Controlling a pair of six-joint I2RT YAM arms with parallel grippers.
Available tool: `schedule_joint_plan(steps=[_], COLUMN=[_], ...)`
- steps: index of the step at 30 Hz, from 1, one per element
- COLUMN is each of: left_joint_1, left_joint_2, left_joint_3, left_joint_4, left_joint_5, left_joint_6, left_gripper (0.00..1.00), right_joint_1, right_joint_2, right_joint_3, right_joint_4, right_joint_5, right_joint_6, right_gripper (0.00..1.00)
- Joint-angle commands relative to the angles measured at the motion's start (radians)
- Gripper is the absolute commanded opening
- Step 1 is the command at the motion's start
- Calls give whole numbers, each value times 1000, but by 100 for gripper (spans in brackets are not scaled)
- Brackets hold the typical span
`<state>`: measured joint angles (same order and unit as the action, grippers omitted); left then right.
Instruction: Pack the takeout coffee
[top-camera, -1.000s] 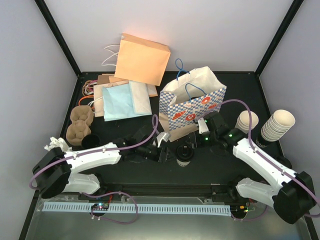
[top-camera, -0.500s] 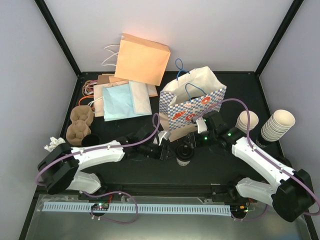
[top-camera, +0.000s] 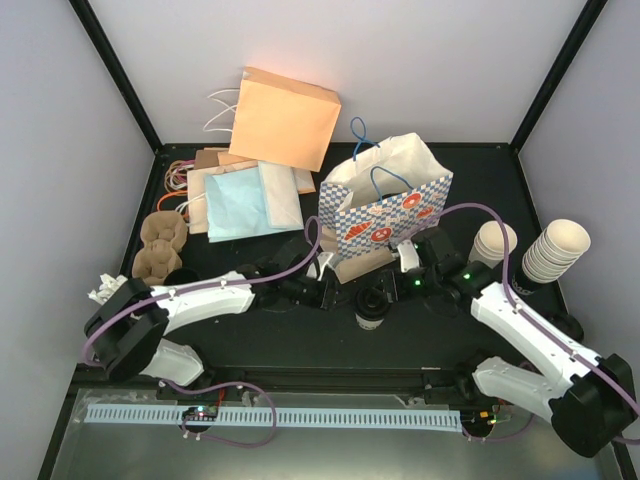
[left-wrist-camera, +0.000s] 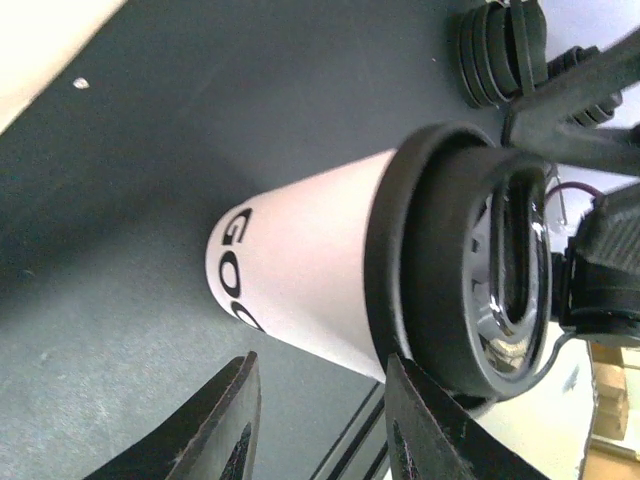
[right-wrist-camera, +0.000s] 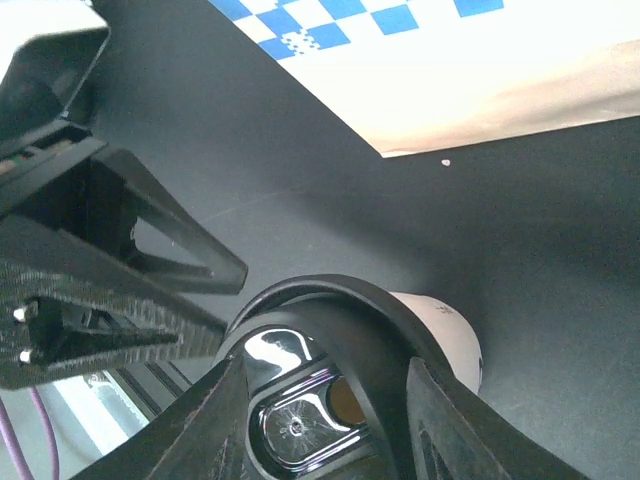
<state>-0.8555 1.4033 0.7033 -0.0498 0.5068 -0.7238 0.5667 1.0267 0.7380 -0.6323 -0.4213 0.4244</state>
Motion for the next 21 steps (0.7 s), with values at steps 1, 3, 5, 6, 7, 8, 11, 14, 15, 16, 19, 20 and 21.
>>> schedule_joint_plan(steps=[1,3,5,6,7,8,11,14,15,16,19,20,21], left_joint_1=[18,19,21,21,22,22,21,21,21,22,22,22,23], left_joint_2=[33,52,72,81,91,101,129,153,157,161,170,170,172], left_joint_3=[71,97,120,130,140,150,168,180,184,186,198,203,206], left_joint_4=[-12,-12,-13,-10,-5,-2,15,30,31,32,28,26,22], left_joint_5=[-2,1,4,8,11,17,38,51,51,51,46,44,40], left_joint_6=[38,45,50,52,53,53,50,46,47,48,55,59,61], left_gripper=[37,37,37,36,36,36,36,36,36,36,36,36,36], right_joint_1=[-2,-2,-2,-2,-2,-2,-1,-2,-2,-2,-2,-2,-3], right_joint_2=[-26,-43,-63,-73,-82,-89,-109,-124,-128,-134,-156,-164,-175], right_joint_3=[-23,-36,-48,-53,-58,-62,-68,-73,-75,-76,-83,-86,-91], right_joint_4=[-30,-35,-39,-42,-45,-48,-63,-75,-80,-85,-104,-109,-111], right_joint_5=[7,5,6,7,6,7,9,0,-2,-3,-17,-22,-27], right_joint_6=[1,10,22,28,33,38,53,63,66,69,81,88,98], right_gripper=[47,47,47,47,47,47,48,48,49,49,49,49,49])
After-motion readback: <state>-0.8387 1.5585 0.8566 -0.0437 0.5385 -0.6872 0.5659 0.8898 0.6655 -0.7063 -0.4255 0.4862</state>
